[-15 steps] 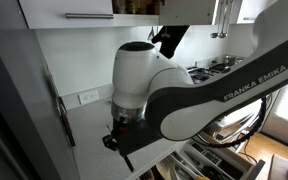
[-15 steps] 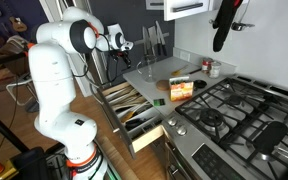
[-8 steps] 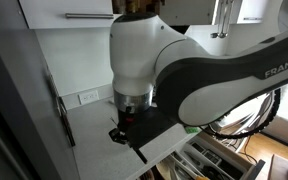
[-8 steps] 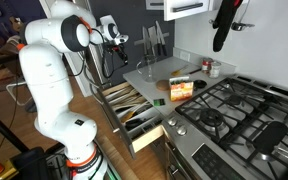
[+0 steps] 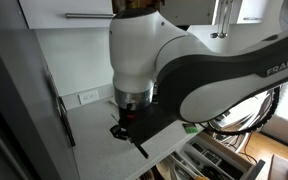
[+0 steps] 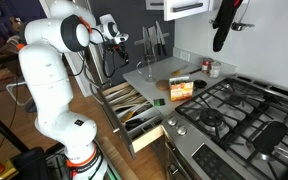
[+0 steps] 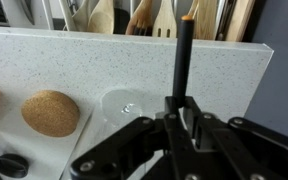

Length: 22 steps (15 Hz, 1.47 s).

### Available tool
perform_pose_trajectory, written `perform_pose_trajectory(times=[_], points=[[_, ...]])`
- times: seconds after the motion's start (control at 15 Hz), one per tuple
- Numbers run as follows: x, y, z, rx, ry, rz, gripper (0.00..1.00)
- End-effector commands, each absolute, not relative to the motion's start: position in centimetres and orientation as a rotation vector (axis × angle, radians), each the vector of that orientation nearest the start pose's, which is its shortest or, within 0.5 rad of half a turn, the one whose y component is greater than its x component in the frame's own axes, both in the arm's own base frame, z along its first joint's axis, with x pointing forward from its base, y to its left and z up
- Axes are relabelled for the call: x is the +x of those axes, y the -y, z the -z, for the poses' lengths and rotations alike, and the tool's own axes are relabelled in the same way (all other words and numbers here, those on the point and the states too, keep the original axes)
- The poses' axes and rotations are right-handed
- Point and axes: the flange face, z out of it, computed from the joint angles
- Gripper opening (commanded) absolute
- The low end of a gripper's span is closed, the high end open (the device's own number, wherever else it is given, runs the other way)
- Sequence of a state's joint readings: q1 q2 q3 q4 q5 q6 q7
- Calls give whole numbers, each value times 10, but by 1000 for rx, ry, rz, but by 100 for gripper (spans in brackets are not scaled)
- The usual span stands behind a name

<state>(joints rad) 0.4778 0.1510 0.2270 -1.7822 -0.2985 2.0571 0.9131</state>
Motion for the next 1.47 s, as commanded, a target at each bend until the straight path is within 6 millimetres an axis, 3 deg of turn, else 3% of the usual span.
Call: perform_pose_trajectory(times=[0.0, 0.27, 0.53, 0.6, 1.07, 1.13, 1.4], points=[[473, -373, -507, -3225, -91, 465, 3], [465, -364, -523, -3290, 32, 399, 3], [464, -343, -539, -3467, 177, 259, 3], [464, -353, -532, -3394, 118, 294, 13], [465, -346, -538, -3440, 155, 265, 13], [465, -346, -538, -3440, 156, 265, 3], [473, -334, -556, -3517, 220, 287, 3]])
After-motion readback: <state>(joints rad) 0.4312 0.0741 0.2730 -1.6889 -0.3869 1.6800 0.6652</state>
